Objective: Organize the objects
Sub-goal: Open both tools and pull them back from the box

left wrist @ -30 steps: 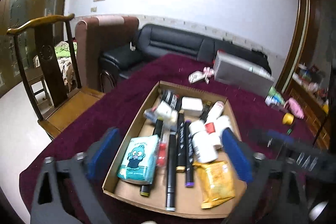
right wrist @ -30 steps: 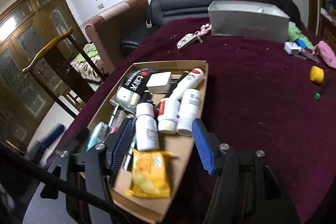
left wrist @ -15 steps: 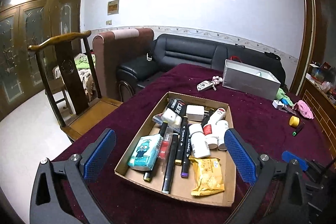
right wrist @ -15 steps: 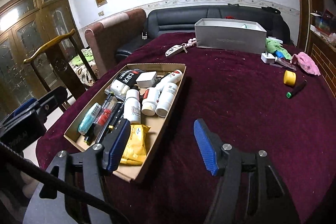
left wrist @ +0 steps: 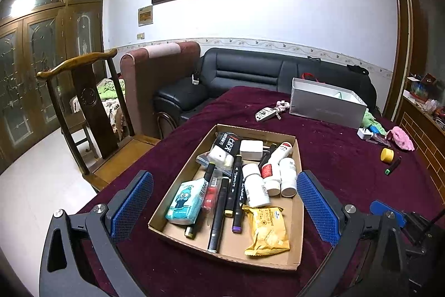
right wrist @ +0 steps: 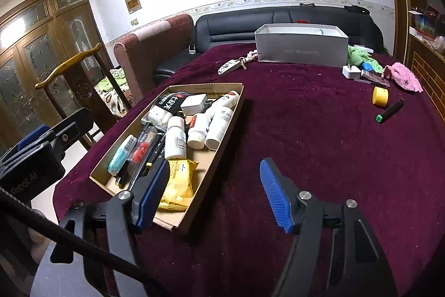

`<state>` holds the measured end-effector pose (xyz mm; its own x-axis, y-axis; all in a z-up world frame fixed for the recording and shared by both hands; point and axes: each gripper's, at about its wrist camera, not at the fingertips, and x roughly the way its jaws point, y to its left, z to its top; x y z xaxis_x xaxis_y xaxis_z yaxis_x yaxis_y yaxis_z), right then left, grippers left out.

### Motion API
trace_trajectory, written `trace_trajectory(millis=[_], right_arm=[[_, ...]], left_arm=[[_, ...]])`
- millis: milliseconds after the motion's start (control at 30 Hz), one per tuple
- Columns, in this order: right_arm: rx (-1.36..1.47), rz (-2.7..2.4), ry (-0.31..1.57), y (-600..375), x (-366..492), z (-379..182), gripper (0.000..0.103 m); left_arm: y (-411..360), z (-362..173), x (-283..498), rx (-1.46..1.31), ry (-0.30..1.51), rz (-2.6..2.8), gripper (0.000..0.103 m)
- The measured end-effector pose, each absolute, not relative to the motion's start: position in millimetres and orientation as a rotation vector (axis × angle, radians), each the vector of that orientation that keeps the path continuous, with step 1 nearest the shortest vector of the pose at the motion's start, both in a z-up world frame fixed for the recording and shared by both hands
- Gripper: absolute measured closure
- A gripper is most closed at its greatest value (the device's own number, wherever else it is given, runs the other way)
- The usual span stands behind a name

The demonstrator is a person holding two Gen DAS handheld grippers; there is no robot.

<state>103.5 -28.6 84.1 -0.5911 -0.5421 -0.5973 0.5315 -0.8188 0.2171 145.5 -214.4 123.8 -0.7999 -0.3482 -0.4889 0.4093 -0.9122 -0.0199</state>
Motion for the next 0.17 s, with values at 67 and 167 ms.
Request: trace_trajectory(millis=[67, 167], right_arm=[[0.898, -2.365, -0.021, -28.8, 103.3, 83.8, 0.036], [0.900, -2.363, -0.013, -30.2, 104.0, 82.6, 0.036]], left_arm=[[-214.4, 123.6, 145.5, 0.687, 0.178, -2.644, 0.001], [-215.0, 122.5, 144.5, 0.694, 0.182, -2.640, 0.001]])
